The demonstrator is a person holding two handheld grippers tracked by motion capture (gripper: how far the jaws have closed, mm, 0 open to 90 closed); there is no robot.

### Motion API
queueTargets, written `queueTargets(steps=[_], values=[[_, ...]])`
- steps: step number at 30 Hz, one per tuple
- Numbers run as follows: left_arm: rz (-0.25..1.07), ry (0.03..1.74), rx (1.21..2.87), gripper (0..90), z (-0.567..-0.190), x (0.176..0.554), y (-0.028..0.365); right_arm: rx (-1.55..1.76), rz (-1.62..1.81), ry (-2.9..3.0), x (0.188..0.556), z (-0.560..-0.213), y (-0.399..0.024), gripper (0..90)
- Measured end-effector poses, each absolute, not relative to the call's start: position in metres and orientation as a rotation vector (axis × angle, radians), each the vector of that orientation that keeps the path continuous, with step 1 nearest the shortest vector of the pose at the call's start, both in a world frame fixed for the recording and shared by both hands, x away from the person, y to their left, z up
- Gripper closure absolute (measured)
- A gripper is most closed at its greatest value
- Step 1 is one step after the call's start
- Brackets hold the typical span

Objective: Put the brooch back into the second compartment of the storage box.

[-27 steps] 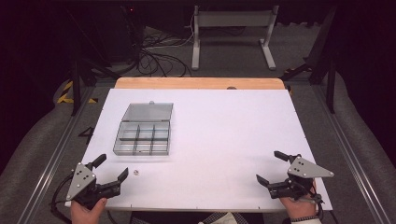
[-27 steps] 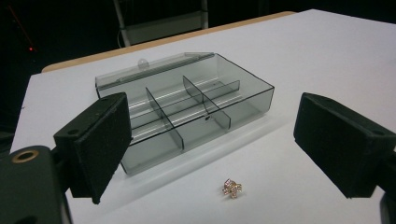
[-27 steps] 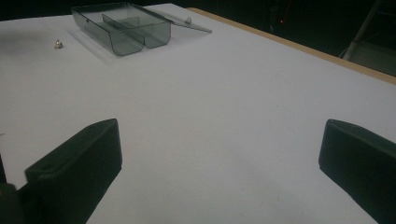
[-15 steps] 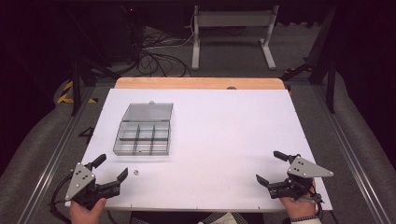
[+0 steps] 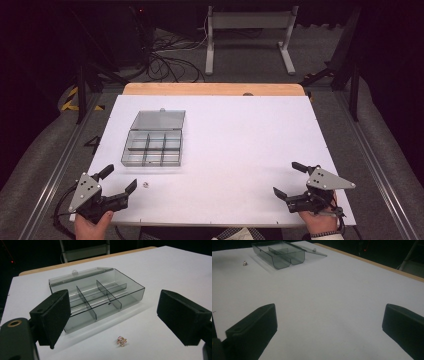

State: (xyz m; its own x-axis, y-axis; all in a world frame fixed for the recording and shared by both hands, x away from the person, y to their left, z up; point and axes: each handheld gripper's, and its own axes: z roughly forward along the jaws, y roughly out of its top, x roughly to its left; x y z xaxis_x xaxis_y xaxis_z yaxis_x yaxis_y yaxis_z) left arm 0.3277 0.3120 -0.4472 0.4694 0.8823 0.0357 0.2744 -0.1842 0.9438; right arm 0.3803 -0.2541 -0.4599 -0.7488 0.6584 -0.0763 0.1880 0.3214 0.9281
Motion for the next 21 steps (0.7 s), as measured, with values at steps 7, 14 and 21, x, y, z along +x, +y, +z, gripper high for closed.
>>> queueTargets(steps=[7, 14, 21], values=[[0.717, 1.022, 1.713, 12.6, -0.44, 0.334, 0.314, 0.742, 1.419, 2.16, 0.381, -0.46, -0.253, 0.3], [0.69, 1.024, 1.727, 12.7, -0.436, 0.34, 0.313, 0.745, 1.421, 2.164, 0.381, -0.461, -0.252, 0.3], [0.679, 1.013, 1.75, 12.7, -0.431, 0.348, 0.308, 0.742, 1.418, 2.169, 0.381, -0.461, -0.252, 0.3]])
